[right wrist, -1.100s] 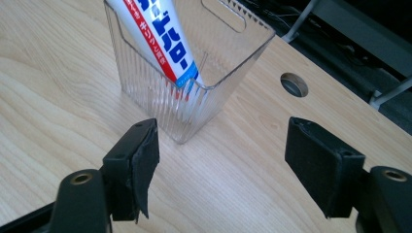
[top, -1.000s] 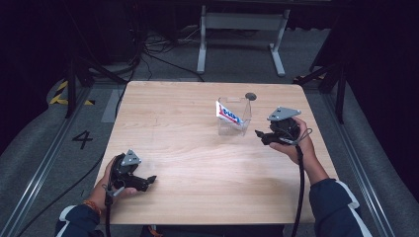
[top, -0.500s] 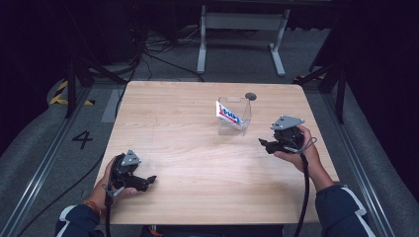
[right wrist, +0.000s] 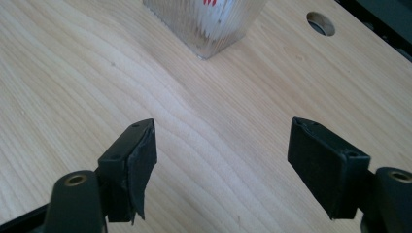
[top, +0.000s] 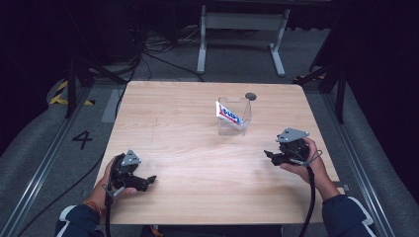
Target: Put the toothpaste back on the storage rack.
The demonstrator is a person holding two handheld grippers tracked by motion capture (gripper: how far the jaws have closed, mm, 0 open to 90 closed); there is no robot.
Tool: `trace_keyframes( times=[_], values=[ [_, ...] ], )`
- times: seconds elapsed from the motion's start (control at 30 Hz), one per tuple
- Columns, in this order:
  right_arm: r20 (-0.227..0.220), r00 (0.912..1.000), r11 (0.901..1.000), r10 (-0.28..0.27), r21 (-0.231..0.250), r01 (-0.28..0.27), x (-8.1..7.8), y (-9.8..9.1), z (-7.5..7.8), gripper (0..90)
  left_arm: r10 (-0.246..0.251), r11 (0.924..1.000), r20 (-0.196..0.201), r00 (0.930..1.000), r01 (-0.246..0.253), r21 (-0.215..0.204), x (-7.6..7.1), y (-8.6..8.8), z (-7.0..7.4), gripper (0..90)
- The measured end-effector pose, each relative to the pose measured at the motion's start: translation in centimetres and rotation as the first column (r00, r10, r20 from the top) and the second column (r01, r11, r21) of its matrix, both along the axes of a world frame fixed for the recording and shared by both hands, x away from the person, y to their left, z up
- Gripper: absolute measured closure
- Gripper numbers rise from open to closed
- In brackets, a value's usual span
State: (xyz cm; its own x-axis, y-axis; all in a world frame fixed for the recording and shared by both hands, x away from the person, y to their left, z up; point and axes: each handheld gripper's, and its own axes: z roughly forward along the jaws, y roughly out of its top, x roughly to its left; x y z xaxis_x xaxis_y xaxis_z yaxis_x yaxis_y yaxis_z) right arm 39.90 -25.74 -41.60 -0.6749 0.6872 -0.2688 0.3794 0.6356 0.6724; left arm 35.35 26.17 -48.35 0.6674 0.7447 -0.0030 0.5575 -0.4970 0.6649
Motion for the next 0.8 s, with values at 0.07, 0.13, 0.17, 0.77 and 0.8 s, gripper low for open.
trace_keyframes(
  times=[0.07, 0.13, 0.17, 0.77, 0.8],
  values=[
    [-0.001, 1.0000, 1.0000, -0.001, -0.003, 0.001, -0.1, -0.1, -0.2, 26.7, 0.000, 1.0000, 0.000, 1.0000, 0.000, 0.001, 0.0, 0.0, 0.0, 1.0],
    [-0.003, 1.0000, 1.0000, 0.000, -0.009, 0.000, -0.6, -0.6, -0.6, 26.5, 0.001, 1.0000, -0.003, 1.0000, -0.001, -0.002, 0.0, 0.0, 0.0, 1.0],
    [-0.002, 1.0000, 1.0000, -0.001, -0.009, 0.001, -0.7, -0.7, -0.7, 26.4, 0.000, 1.0000, 0.000, 1.0000, 0.000, 0.000, 0.0, 0.0, 0.0, 1.0],
    [-0.044, 0.9984, 0.9989, -0.035, 0.031, 0.036, -2.8, -4.0, -3.6, 24.4, 0.000, 1.0000, 0.000, 1.0000, 0.000, 0.000, 0.0, 0.0, 0.0, 1.0],
    [-0.046, 0.9982, 0.9986, -0.039, 0.035, 0.041, -2.9, -4.3, -3.7, 24.3, 0.000, 1.0000, 0.000, 1.0000, 0.000, 0.000, 0.0, 0.0, 0.0, 1.0]
  ],
)
